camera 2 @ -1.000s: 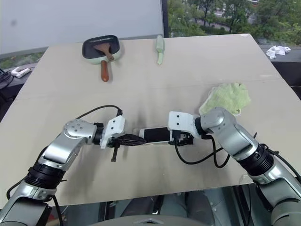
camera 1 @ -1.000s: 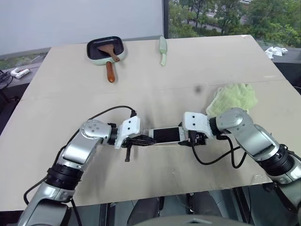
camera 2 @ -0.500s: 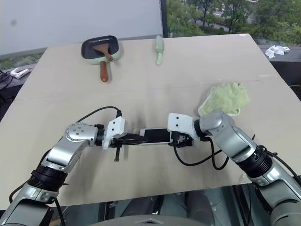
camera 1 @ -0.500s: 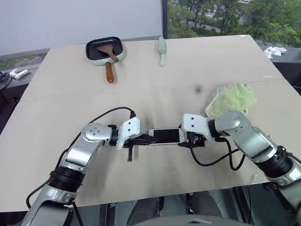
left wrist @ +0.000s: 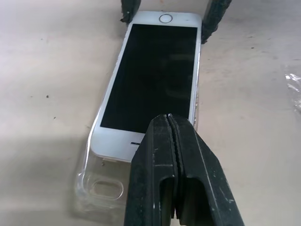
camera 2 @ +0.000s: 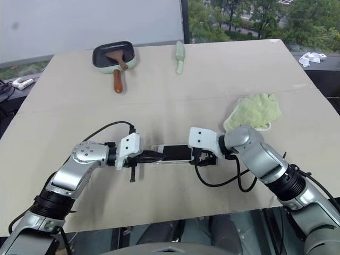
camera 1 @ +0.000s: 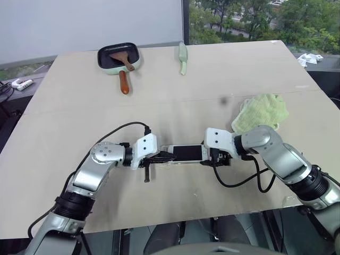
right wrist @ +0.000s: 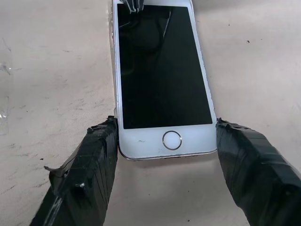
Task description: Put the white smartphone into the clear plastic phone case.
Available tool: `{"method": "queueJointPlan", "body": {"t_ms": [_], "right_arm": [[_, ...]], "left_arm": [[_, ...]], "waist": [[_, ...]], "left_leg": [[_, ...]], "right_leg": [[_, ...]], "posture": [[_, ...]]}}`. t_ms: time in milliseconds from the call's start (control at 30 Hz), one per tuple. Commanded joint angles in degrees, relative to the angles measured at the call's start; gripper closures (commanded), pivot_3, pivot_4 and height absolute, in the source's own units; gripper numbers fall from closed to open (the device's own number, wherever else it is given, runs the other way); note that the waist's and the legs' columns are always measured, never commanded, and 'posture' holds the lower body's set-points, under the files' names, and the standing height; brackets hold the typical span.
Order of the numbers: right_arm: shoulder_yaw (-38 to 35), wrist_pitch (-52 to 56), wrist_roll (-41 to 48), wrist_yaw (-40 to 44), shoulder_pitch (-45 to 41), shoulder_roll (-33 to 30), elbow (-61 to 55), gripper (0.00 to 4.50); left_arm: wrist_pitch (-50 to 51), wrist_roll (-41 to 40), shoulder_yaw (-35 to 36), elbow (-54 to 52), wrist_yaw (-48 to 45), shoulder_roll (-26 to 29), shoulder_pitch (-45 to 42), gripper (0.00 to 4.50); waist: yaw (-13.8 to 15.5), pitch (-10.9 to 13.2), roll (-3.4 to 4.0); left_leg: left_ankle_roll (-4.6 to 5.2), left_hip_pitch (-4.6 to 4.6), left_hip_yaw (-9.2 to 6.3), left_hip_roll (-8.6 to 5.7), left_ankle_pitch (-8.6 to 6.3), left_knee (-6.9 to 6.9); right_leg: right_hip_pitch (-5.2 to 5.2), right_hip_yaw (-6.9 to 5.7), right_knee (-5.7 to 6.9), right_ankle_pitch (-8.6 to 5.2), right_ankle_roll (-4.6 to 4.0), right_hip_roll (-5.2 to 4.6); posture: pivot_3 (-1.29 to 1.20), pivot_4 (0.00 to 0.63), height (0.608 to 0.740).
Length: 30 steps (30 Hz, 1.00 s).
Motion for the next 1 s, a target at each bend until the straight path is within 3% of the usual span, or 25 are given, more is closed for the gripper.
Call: {"method": "queueJointPlan", "body": {"t_ms": [33,433,567,867,967,1000], "right_arm": [[0.55,-0.86,-0.29,-0.04,-1.01,0.38,-1.65,1.62],[0.71,-0.59,-0.51,1.37,-1.97,0.61,-1.34,1.62],[-1.16,1.07,2.13,2.16,-1.38,1.04,-2.30,0.04],[-10.29,4.82,8.69,3.46,0.07,-5.29,-2.84,0.04],[-10.26,3.43,8.90,4.74,0.80,-8.52,-1.64,1.17],[-9.82,2.88,8.67,4.90,0.87,-9.23,-1.25,1.89]], "left_arm": [[2.43,3.38,-2.73,2.56,0.47,0.45,2.45,4.50],[3.07,3.28,-3.17,2.34,1.08,-0.48,2.79,4.50],[3.04,3.27,-3.24,2.58,1.14,-0.66,2.69,4.50],[2.44,3.59,-3.30,3.29,1.07,-1.12,2.19,4.50],[2.37,3.64,-3.27,3.42,1.03,-1.16,2.12,4.50],[2.34,3.67,-3.26,3.46,1.02,-1.17,2.10,4.50]], "waist": [[-0.01,-0.03,0.03],[0.04,-0.13,0.08],[0.06,-0.14,0.09],[0.45,-0.15,0.09],[0.43,-0.17,0.12],[0.43,-0.17,0.12]], "left_leg": [[0.00,0.00,0.00,0.00,0.00,0.00],[0.00,0.02,0.01,0.00,0.00,0.00],[0.00,0.02,0.00,0.00,0.00,0.00],[0.00,-0.01,-0.01,-0.02,0.00,0.01],[0.00,0.00,-0.01,-0.01,0.00,0.00],[0.01,0.00,-0.01,-0.01,0.00,0.00]], "right_leg": [[0.00,0.00,0.00,0.00,0.00,0.00],[0.01,0.01,0.01,0.00,0.00,0.00],[0.02,0.00,0.01,0.00,0.00,0.00],[0.03,-0.02,-0.02,0.00,0.00,-0.03],[0.04,-0.02,-0.02,0.00,0.00,-0.04],[0.04,-0.02,-0.02,0.00,0.00,-0.04]], "posture": [[0.00,0.150,0.740],[0.00,0.150,0.740],[0.00,0.150,0.740],[0.00,0.150,0.740],[0.00,0.150,0.740],[0.00,0.150,0.740]]}}
